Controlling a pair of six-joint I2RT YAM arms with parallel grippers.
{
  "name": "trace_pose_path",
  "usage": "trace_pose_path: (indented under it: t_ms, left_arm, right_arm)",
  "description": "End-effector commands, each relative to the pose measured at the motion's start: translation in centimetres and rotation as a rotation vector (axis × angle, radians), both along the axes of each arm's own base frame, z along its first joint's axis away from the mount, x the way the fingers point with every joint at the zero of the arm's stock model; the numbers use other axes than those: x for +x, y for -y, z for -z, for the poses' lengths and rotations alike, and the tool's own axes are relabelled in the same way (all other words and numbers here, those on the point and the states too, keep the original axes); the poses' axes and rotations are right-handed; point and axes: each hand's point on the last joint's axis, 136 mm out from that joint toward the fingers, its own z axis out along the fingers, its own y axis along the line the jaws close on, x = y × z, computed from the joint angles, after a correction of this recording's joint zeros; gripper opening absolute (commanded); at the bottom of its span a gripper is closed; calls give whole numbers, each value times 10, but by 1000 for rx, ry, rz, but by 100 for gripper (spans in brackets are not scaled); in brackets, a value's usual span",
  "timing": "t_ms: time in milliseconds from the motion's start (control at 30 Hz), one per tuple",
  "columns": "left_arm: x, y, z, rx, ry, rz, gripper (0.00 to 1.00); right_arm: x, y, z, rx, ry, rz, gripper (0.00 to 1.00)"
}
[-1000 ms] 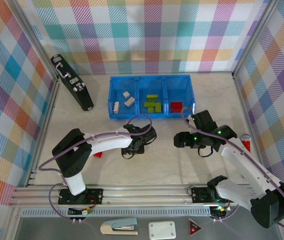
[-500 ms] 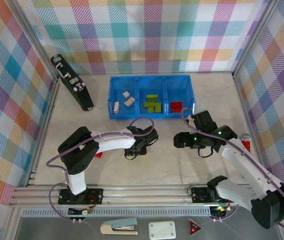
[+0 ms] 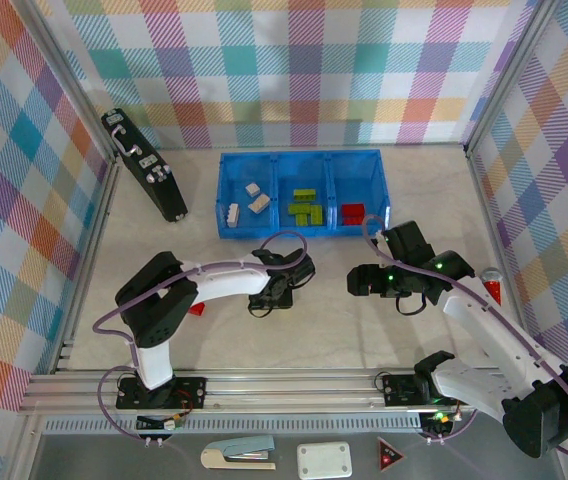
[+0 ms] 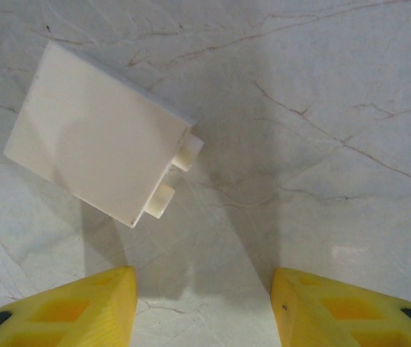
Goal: Sort the legos into containers by color
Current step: Pick up the lego from the middle-left of the table.
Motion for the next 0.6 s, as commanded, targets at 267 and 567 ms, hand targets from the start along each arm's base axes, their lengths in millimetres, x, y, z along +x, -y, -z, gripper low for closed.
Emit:
trace_pose_path:
  t_ms: [267,567]
  left_arm:
    - [37,-40,-15,79,33,-35,58]
    - [55,-44,-9,58,-3,-32,60]
  right_arm:
    - [-2,1,4,-19,0,-10,75]
    - [-2,3,5,-29,-1,-4,75]
